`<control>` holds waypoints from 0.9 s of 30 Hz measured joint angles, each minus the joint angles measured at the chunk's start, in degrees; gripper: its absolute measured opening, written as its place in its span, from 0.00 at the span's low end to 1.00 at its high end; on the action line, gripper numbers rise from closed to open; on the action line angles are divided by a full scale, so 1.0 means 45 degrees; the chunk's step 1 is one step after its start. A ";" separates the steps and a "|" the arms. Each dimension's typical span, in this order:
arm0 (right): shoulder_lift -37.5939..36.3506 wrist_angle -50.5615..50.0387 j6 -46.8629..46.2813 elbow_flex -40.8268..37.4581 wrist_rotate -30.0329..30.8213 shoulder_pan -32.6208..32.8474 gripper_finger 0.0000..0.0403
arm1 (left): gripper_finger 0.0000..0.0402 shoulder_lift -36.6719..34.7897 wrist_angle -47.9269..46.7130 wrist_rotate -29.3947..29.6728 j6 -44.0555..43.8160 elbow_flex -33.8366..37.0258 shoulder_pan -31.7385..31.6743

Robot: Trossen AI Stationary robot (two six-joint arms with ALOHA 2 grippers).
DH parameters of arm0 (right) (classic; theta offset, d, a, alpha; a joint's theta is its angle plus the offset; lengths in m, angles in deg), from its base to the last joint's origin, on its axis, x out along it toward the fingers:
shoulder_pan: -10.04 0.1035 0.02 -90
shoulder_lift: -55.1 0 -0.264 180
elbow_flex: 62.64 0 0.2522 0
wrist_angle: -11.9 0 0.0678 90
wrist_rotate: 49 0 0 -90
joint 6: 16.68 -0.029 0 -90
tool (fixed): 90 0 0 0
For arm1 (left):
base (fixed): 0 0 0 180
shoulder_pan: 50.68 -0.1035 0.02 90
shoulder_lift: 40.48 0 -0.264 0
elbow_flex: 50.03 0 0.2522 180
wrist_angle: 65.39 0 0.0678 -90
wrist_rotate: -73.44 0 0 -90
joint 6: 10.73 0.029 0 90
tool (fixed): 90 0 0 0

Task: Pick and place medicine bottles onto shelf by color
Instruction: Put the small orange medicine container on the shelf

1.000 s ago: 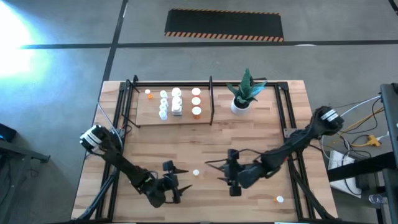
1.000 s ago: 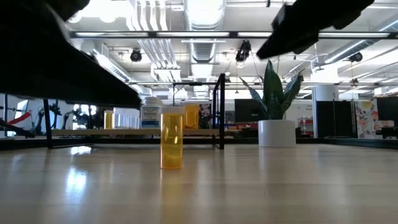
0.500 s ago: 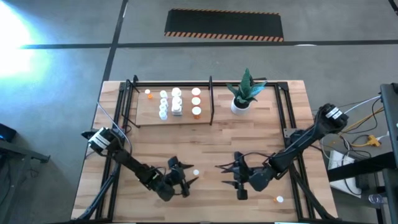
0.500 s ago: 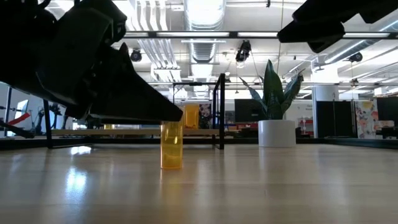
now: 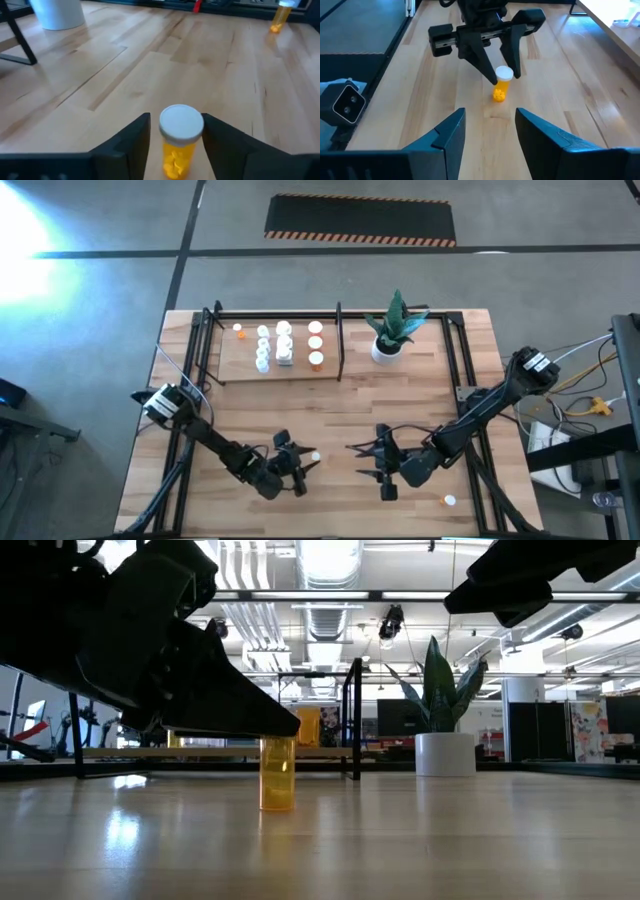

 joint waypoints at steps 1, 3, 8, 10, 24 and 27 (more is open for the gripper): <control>0.0000 0.0000 -0.0005 0.0000 -0.0005 0.0000 0.40 | 0.38 0.0000 0.0002 -0.0102 0.0130 -0.0017 -0.0013; 0.0000 -0.0005 -0.0005 0.0000 -0.0009 0.0000 0.40 | 0.34 0.0003 -0.0004 -0.0148 0.0215 -0.0064 -0.0017; 0.0000 -0.0019 0.0000 0.0000 -0.0025 0.0015 0.40 | 0.23 -0.0198 -0.0032 -0.0153 0.0571 -0.0073 -0.0012; 0.0000 -0.0039 -0.0005 0.0000 -0.0032 0.0019 0.40 | 0.21 -0.0453 -0.0212 -0.0147 0.0562 -0.0068 -0.0009; 0.0010 -0.0194 0.0000 -0.0005 -0.0034 0.0131 0.40 | 0.24 -0.6789 -1.1640 0.1724 -0.4160 0.0387 -0.0438; 0.0010 -0.0191 0.0007 -0.0005 -0.0034 0.0131 0.40 | 0.24 -0.7917 -1.2171 0.2360 -0.4063 0.0886 -0.0544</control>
